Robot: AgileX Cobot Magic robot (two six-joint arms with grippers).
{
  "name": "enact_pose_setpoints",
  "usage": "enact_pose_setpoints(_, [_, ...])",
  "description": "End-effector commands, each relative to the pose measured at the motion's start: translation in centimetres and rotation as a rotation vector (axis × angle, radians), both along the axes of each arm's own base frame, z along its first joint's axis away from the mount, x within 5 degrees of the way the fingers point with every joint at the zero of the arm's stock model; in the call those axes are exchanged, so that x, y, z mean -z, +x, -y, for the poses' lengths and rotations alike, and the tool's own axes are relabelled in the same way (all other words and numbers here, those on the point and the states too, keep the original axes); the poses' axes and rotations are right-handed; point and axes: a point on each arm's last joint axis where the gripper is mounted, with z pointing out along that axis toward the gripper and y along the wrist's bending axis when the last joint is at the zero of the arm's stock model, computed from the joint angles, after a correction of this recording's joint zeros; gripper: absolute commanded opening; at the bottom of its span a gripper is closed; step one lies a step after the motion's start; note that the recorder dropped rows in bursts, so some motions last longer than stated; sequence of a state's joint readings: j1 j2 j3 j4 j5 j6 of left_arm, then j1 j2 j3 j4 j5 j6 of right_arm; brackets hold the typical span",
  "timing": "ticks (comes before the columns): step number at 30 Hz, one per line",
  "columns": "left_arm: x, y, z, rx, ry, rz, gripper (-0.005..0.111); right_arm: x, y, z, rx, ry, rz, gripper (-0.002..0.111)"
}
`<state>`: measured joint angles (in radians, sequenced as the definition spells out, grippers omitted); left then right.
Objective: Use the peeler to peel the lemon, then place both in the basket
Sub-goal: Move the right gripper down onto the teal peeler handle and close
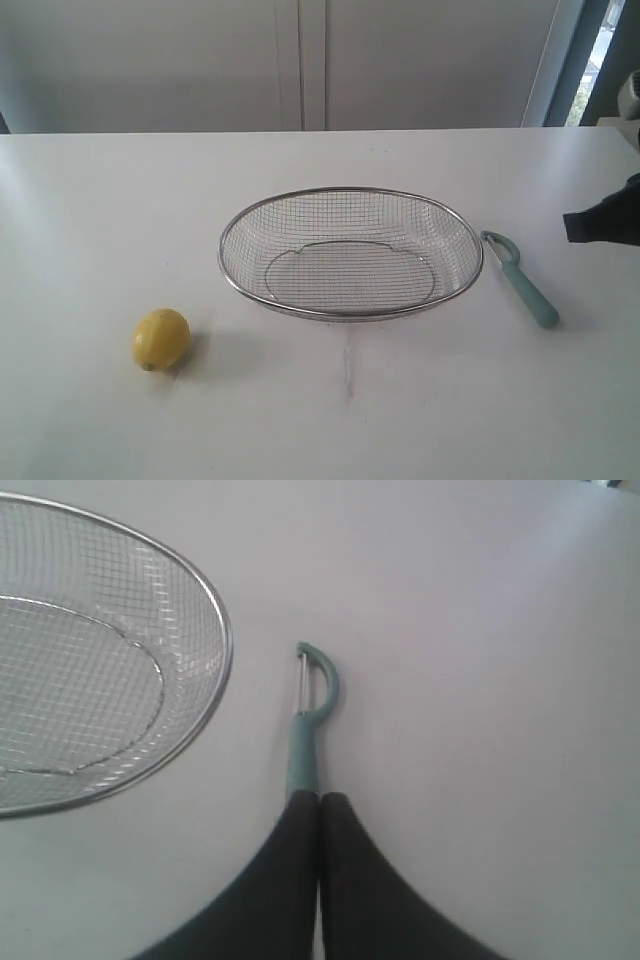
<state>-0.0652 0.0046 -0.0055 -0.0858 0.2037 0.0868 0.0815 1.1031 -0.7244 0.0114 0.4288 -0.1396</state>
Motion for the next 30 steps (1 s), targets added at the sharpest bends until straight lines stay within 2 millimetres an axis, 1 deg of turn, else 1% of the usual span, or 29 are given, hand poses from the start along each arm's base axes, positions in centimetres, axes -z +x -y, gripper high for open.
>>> enact_pose_setpoints(1, [0.1,0.0,0.0,-0.004,-0.009,-0.001,0.0,1.0,0.7,0.1,0.012,-0.037,-0.073,0.0])
enact_pose_setpoints(3, [0.1,0.0,0.0,-0.004,-0.009,-0.001,0.0,1.6,1.0,0.1,-0.005,-0.054,-0.109,0.0])
enact_pose_setpoints(6, [0.1,0.0,0.0,-0.004,-0.009,-0.001,0.0,2.2,2.2,-0.1,-0.02,-0.068,-0.182,0.0])
enact_pose_setpoints(11, [0.1,0.0,0.0,-0.004,-0.009,-0.001,0.0,3.1,5.2,-0.3,-0.042,-0.096,-0.309,0.0])
enact_pose_setpoints(13, [0.1,0.0,0.0,-0.004,-0.009,-0.001,0.0,3.7,6.7,-0.5,-0.073,-0.124,-0.36,0.003])
enact_pose_setpoints(16, [0.1,0.0,0.0,-0.004,-0.009,-0.001,0.0,4.9,8.7,-0.6,-0.122,-0.162,-0.393,0.012])
enact_pose_setpoints(18, [0.1,0.0,0.0,-0.004,-0.009,-0.001,0.0,5.6,9.8,-0.7,-0.139,-0.174,-0.426,0.02])
enact_pose_setpoints(19, [0.1,0.0,0.0,-0.004,-0.009,-0.001,0.0,6.1,10.4,-0.8,-0.142,-0.176,-0.446,0.026])
enact_pose_setpoints(21, [0.1,0.0,0.0,-0.004,-0.009,-0.001,0.0,6.8,11.1,-0.8,-0.145,-0.178,-0.458,0.035])
enact_pose_setpoints(22, [0.1,0.0,0.0,-0.004,-0.009,-0.001,0.0,7.4,11.6,-0.9,-0.148,-0.179,-0.455,0.042])
enact_pose_setpoints(25, [0.1,0.0,0.0,-0.004,-0.009,-0.001,0.0,8.6,12.5,-1.0,-0.151,-0.179,-0.424,0.055])
enact_pose_setpoints(27, [0.1,0.0,0.0,-0.004,-0.009,-0.001,0.0,9.2,12.8,-1.0,-0.157,-0.186,-0.421,0.058])
enact_pose_setpoints(30, [0.1,0.0,0.0,-0.004,-0.009,-0.001,0.0,9.8,13.2,-1.0,-0.181,-0.204,-0.412,0.058])
